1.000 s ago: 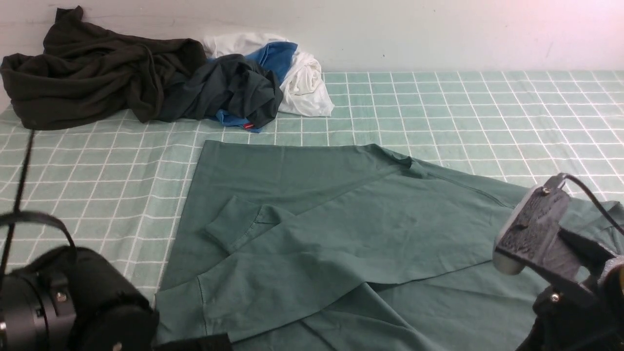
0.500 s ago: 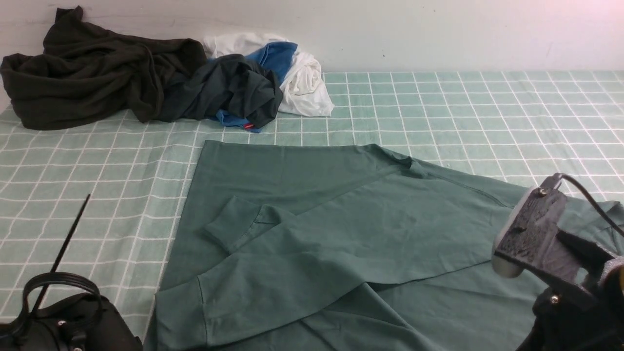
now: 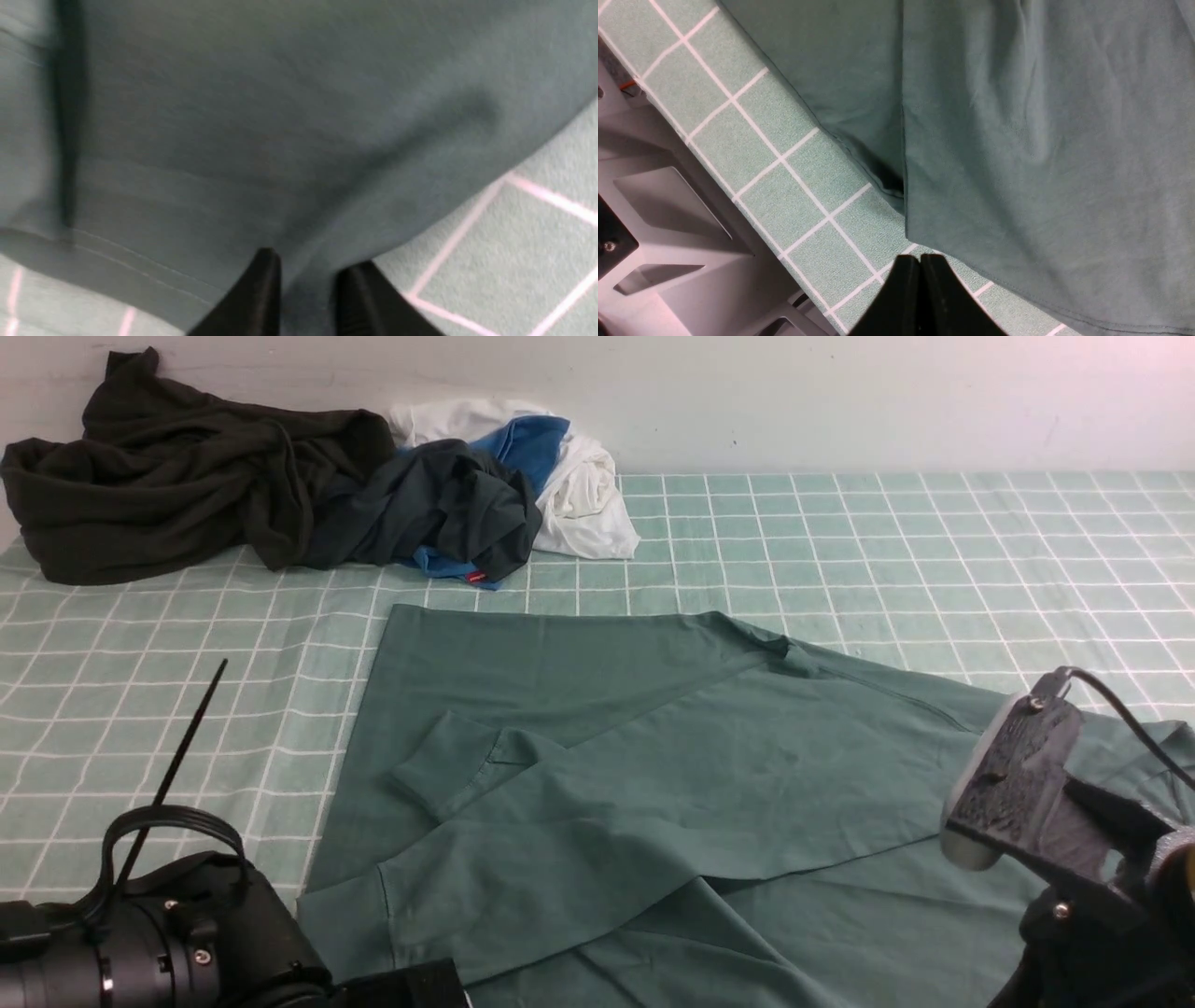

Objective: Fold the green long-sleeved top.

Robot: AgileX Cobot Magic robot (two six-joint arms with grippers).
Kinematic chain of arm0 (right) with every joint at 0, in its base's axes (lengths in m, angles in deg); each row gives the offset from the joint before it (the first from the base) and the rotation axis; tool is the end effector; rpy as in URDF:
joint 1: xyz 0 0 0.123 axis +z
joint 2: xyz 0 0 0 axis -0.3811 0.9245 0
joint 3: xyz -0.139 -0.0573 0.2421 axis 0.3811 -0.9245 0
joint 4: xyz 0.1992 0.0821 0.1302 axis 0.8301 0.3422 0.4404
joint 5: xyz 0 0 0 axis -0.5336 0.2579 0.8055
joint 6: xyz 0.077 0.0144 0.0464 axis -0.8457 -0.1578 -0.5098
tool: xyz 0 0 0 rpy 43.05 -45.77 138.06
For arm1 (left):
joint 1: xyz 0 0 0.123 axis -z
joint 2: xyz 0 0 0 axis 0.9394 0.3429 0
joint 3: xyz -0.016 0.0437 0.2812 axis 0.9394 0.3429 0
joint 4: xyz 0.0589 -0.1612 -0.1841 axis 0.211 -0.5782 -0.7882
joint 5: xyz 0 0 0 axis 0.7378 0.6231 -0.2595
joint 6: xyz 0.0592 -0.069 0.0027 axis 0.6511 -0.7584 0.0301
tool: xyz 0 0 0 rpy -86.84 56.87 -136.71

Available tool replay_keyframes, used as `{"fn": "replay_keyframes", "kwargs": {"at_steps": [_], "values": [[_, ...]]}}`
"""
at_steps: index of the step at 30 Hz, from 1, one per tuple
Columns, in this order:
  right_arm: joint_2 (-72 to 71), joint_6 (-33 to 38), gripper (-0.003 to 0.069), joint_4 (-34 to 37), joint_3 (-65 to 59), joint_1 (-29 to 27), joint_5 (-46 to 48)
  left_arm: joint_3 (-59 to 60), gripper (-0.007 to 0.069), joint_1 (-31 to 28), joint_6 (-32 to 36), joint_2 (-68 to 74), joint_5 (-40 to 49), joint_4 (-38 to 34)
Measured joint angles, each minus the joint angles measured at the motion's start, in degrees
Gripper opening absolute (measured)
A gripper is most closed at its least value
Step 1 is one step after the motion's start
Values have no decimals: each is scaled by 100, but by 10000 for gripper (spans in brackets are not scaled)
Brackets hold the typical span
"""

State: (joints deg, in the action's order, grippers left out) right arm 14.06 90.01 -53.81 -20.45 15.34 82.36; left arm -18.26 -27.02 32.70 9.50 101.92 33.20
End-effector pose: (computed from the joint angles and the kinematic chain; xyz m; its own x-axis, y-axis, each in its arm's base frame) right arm 0.1342 0.1227 0.2914 -0.6587 -0.7215 -0.2132 -0.7509 0.6482 0.1265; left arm 0.1533 -0.1299 0.1618 -0.4495 0.8932 0.0095 0.8887 0.4461 0.1056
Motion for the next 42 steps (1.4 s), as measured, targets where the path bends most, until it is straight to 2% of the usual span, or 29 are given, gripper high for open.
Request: {"fn": "replay_keyframes", "kwargs": {"at_steps": [4, 7, 15, 17, 19, 22, 28, 32, 37, 42], "values": [[0, 0, -14, 0, 0, 0, 0, -63, 31, 0, -45, 0, 5, 31], [0, 0, -14, -6, 0, 0, 0, -63, 4, 0, -78, 0, 88, 33], [0, 132, -13, -324, 0, 0, 0, -75, 0, -189, -226, 0, 345, -40], [0, 475, 7, -406, -52, 0, -11, -72, 0, -382, -226, 0, 484, -61], [0, 742, 34, -406, -161, 0, -18, -72, 0, -440, -226, 0, 535, -86], [0, 1327, 146, -420, -549, 0, -154, -72, 0, -465, -226, -28, 562, -113], [28, 2026, 433, -904, -1667, 0, -1365, -72, 0, -465, -226, -139, 593, -184], [313, 2093, 516, -1343, -2106, 0, -2063, -72, 0, -465, -226, -139, 593, -203], [971, 2104, 525, -1612, -2270, 0, -2651, -72, 0, -465, -226, -139, 593, -208], [1358, 2104, 476, -1651, -2270, 0, -3068, -72, 0, -465, -226, -139, 593, -208]]}}
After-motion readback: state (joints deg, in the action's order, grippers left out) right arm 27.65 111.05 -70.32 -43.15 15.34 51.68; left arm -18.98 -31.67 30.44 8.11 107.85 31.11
